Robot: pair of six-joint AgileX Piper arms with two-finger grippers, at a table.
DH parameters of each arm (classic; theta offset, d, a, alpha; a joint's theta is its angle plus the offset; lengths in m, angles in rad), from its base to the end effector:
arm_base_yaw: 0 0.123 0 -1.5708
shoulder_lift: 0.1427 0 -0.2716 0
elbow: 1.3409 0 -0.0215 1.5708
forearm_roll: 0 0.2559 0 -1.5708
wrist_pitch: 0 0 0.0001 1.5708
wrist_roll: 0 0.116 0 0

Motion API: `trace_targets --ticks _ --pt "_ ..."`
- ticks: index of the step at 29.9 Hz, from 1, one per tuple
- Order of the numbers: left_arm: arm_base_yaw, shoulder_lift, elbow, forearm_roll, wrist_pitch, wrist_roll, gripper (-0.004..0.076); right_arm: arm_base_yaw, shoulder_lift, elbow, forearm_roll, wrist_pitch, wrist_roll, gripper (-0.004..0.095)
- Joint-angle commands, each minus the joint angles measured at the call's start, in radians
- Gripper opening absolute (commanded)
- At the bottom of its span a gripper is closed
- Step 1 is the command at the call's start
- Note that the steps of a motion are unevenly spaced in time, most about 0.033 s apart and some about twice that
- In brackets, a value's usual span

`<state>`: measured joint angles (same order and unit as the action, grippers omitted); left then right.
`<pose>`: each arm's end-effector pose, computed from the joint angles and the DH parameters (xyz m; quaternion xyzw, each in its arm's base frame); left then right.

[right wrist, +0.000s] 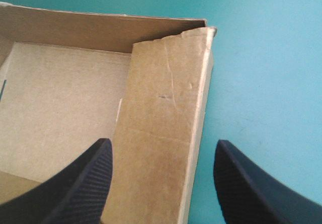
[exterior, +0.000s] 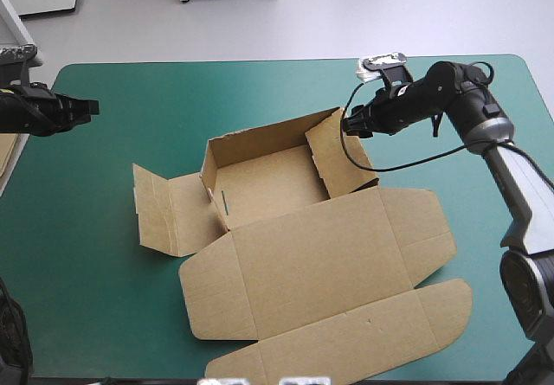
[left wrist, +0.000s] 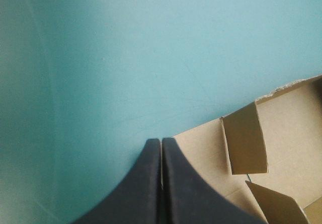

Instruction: Fold the box

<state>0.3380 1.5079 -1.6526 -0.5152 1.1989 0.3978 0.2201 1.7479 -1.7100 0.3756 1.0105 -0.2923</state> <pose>0.3274 0.0586 0.3916 0.0098 0.9234 -0.1337 0.3597 0.3882 0.1238 0.3266 -0.1918 0.9185 0.1699 0.3012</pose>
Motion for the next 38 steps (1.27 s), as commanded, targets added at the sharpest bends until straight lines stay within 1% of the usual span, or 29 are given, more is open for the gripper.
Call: trace_targets --ticks 1,4,6,7,10,13,16,18,26,38 --pt "0.002 -0.033 -0.033 -0.045 -0.032 0.003 -0.0007 -0.006 -0.075 -0.103 -0.016 0.086 0.02 0.0567" --pt "0.002 -0.033 -0.033 -0.045 -0.032 0.003 -0.0007 -0.006 -0.071 -0.156 -0.062 0.172 0.054 0.0559" --pt "0.002 -0.033 -0.033 -0.046 -0.032 0.003 -0.0007 -0.002 -0.069 -0.166 -0.111 0.196 0.077 0.0554" --pt "0.002 -0.033 -0.033 -0.046 -0.032 0.003 -0.0007 0.003 -0.069 -0.166 -0.155 0.208 0.089 0.0554" --pt "0.002 -0.033 -0.033 -0.05 -0.034 0.003 -0.0007 0.027 -0.063 -0.164 -0.242 0.23 0.111 0.0554" --pt "0.002 -0.033 -0.033 -0.05 -0.034 0.008 -0.0007 0.062 -0.051 -0.164 -0.272 0.231 0.136 0.0554" --pt "0.002 -0.033 -0.033 -0.05 -0.034 0.008 -0.0007 0.104 -0.033 -0.164 -0.341 0.231 0.155 0.0554" --pt "0.002 -0.033 -0.033 -0.05 -0.034 0.01 -0.0007 0.122 -0.016 -0.164 -0.365 0.231 0.17 0.0554" --pt "0.002 -0.033 -0.033 -0.05 -0.028 0.01 -0.0007 0.142 0.065 -0.164 -0.376 0.233 0.19 0.0553" --pt "0.002 -0.033 -0.033 -0.05 -0.026 0.01 -0.0007 0.144 0.154 -0.164 -0.328 0.235 0.193 0.0553"
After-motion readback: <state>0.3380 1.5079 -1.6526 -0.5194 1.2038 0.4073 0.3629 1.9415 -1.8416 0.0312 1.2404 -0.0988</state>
